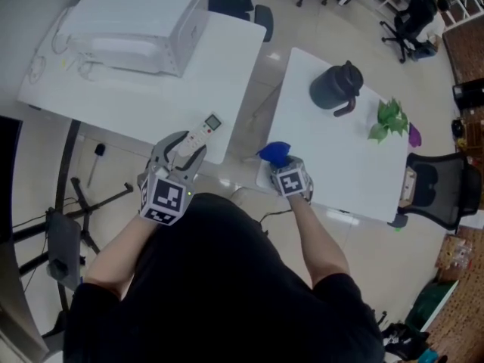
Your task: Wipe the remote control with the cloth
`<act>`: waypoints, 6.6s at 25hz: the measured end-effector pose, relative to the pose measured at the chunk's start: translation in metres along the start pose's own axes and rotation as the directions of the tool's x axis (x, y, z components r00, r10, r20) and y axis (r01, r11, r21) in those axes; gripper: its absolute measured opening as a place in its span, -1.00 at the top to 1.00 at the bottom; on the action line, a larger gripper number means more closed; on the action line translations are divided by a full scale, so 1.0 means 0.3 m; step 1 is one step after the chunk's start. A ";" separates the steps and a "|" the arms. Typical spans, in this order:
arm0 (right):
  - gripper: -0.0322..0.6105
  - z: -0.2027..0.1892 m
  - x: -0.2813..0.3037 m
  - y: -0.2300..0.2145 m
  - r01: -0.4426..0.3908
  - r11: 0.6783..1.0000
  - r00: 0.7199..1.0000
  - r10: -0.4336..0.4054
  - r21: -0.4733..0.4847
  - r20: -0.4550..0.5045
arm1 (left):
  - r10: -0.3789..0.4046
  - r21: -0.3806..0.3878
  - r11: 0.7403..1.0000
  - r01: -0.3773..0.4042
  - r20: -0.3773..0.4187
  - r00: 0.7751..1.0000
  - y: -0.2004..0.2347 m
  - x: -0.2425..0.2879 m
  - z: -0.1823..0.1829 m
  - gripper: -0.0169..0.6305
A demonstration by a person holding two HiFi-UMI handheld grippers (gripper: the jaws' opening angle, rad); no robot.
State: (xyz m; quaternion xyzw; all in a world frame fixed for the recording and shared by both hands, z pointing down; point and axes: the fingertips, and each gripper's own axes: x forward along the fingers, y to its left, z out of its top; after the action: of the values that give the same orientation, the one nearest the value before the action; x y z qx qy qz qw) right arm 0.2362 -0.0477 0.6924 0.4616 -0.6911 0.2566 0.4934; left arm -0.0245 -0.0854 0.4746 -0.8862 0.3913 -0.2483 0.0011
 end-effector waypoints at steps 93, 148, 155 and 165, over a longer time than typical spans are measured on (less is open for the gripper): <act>0.54 0.835 -0.819 0.679 -0.638 0.706 0.359 0.625 -0.307 0.693 | 0.031 -0.660 0.028 0.751 0.752 0.659 0.216 -0.114 0.274 0.34; 0.54 0.509 -0.624 0.268 -0.344 0.939 0.709 0.268 -0.012 0.652 | 0.211 -0.515 0.826 -0.228 -0.093 0.973 0.352 0.096 -0.392 0.34; 0.54 0.446 -0.627 0.257 -0.331 0.944 0.733 0.253 0.006 0.631 | 0.224 -0.448 0.818 -0.361 -0.329 0.917 0.368 0.177 -0.713 0.34; 0.54 0.402 -0.612 0.223 -0.293 0.956 0.771 0.217 0.031 0.599 | 0.224 -0.362 0.854 -0.373 -0.391 0.893 0.351 0.213 -0.772 0.33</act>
State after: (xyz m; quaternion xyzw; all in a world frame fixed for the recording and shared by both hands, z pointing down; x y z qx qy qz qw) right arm 0.1389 -0.0453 0.4844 0.4494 -0.8489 0.2072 0.1858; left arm -0.1632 -0.1583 0.6852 -0.7363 0.5650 -0.3000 -0.2207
